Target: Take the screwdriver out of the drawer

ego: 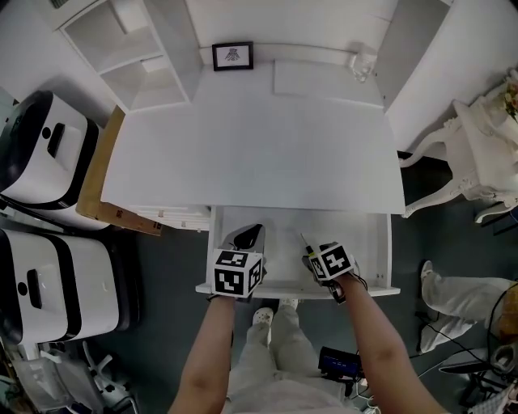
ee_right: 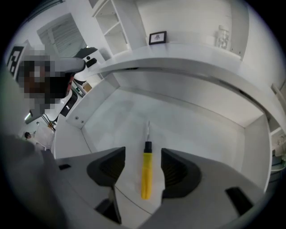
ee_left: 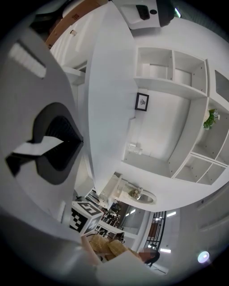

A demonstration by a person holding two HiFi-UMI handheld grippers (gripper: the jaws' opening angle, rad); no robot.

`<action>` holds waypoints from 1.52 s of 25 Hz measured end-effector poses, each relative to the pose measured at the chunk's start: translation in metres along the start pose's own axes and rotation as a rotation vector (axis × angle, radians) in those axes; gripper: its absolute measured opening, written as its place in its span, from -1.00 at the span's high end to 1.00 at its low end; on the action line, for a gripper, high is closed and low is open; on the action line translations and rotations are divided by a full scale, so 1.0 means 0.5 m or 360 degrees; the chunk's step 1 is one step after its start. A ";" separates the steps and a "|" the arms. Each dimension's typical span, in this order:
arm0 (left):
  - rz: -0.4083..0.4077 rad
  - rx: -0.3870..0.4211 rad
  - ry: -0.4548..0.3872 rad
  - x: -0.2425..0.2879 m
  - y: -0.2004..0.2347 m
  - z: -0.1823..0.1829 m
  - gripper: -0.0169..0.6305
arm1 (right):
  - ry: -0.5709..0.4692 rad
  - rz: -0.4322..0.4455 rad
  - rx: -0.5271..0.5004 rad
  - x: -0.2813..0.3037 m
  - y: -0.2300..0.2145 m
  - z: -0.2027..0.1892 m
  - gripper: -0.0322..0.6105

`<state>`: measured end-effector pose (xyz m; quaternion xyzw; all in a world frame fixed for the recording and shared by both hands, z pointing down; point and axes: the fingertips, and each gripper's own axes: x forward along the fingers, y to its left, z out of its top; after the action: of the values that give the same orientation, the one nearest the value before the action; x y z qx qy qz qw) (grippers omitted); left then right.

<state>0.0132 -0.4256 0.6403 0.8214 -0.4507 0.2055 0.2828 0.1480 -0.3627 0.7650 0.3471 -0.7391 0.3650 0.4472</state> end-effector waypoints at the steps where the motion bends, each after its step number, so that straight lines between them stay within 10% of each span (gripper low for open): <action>1: 0.0006 -0.0005 -0.0001 0.001 0.003 -0.001 0.92 | 0.0029 0.0002 0.0008 0.009 -0.002 -0.001 0.09; 8: 0.0056 -0.0040 0.0000 -0.002 0.028 -0.005 0.92 | 0.0306 -0.0119 -0.0134 0.065 -0.017 -0.032 0.10; 15: 0.0073 -0.0065 -0.0003 -0.011 0.039 -0.005 0.92 | 0.0347 -0.0222 -0.0238 0.071 -0.035 -0.033 0.65; 38: 0.0008 0.0039 -0.0134 -0.083 0.002 0.074 0.92 | 0.0165 -0.0209 -0.0151 -0.057 0.016 0.029 0.65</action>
<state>-0.0057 -0.4243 0.5881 0.8315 -0.4618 0.1772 0.2529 0.1457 -0.3660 0.7322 0.3539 -0.7071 0.3170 0.5237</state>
